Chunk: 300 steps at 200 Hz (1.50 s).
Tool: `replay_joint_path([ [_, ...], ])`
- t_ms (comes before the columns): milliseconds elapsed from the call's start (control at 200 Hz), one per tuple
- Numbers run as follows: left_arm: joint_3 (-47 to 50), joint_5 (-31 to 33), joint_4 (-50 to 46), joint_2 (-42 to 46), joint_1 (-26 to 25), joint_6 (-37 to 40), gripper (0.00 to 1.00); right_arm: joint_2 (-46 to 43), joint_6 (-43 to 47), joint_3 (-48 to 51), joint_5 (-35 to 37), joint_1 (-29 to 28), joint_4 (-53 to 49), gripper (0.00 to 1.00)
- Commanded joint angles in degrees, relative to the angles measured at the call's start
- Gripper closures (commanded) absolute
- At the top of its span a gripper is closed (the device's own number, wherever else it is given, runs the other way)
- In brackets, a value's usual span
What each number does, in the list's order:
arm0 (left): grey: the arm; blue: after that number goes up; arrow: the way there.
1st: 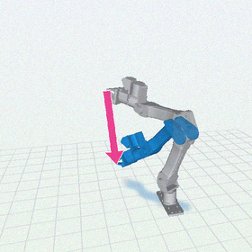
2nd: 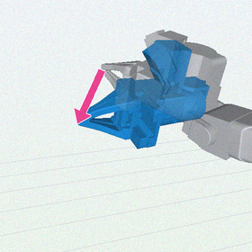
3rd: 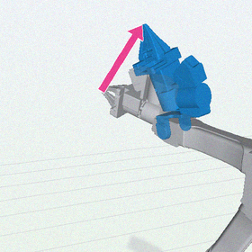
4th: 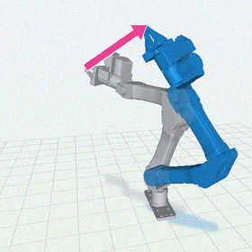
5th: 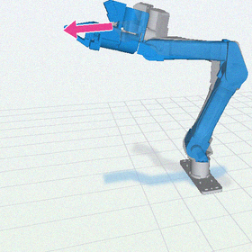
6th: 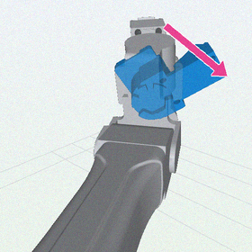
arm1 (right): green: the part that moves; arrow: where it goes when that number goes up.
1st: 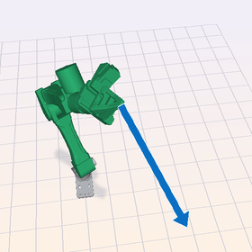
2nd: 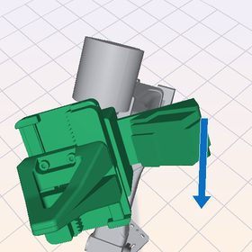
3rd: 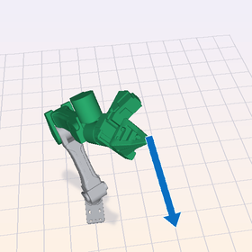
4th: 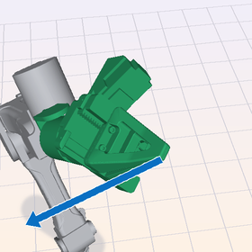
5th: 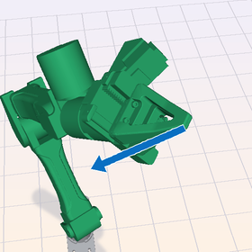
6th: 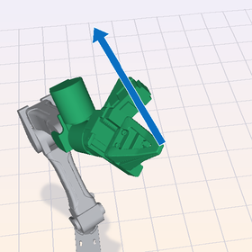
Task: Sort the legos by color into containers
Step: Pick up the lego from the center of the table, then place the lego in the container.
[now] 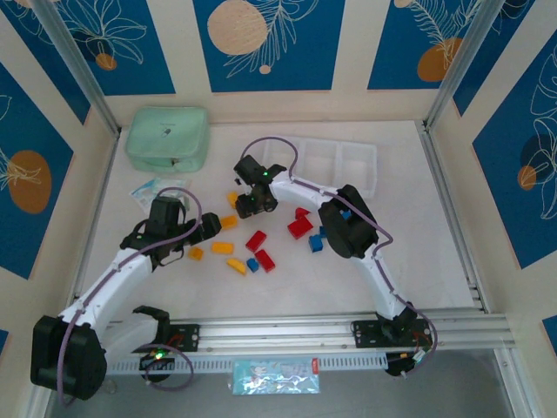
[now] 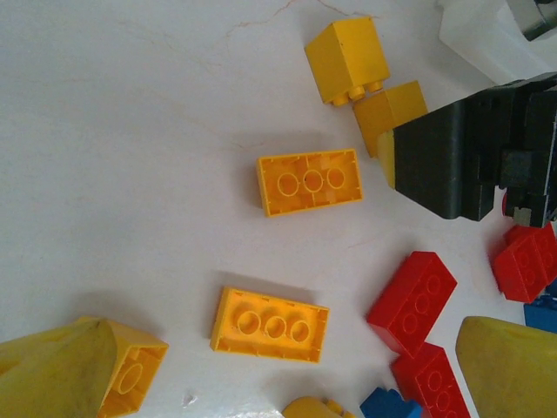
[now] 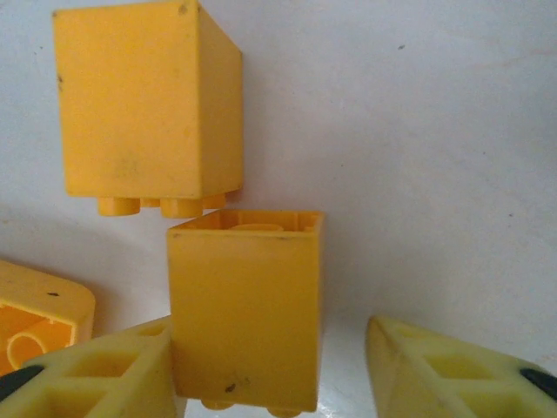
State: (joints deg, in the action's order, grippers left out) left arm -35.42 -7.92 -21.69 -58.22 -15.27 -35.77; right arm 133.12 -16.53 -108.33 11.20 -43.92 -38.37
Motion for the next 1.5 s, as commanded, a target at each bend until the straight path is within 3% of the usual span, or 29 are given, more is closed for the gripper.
replay_joint_path([
  [0,-0.74,-0.76,0.5,-0.14,-0.44,-0.79,0.0,0.17,1.42,-1.87,0.09,-0.66,-0.63,0.51],
  [225,-1.28,-0.91,0.08,0.14,-0.38,-0.64,0.0,-1.24,2.71,-1.68,-0.41,-0.72,-0.04,0.68],
  [480,-2.94,-2.66,-1.09,0.76,-0.38,0.43,0.0,-9.71,1.49,3.99,0.09,0.05,2.3,0.74],
  [755,-5.02,-4.62,1.82,-1.73,-1.6,-0.02,0.0,-15.79,-2.94,6.24,2.16,6.59,1.67,0.74],
  [1180,-9.12,-4.47,7.92,-9.91,-5.11,-0.88,0.0,-3.51,-2.66,-9.71,5.37,13.48,-2.75,0.74],
  [1496,-10.02,-4.12,8.77,-11.63,-5.34,-0.98,0.0,0.93,-0.7,-17.15,7.03,14.43,-6.42,0.57],
])
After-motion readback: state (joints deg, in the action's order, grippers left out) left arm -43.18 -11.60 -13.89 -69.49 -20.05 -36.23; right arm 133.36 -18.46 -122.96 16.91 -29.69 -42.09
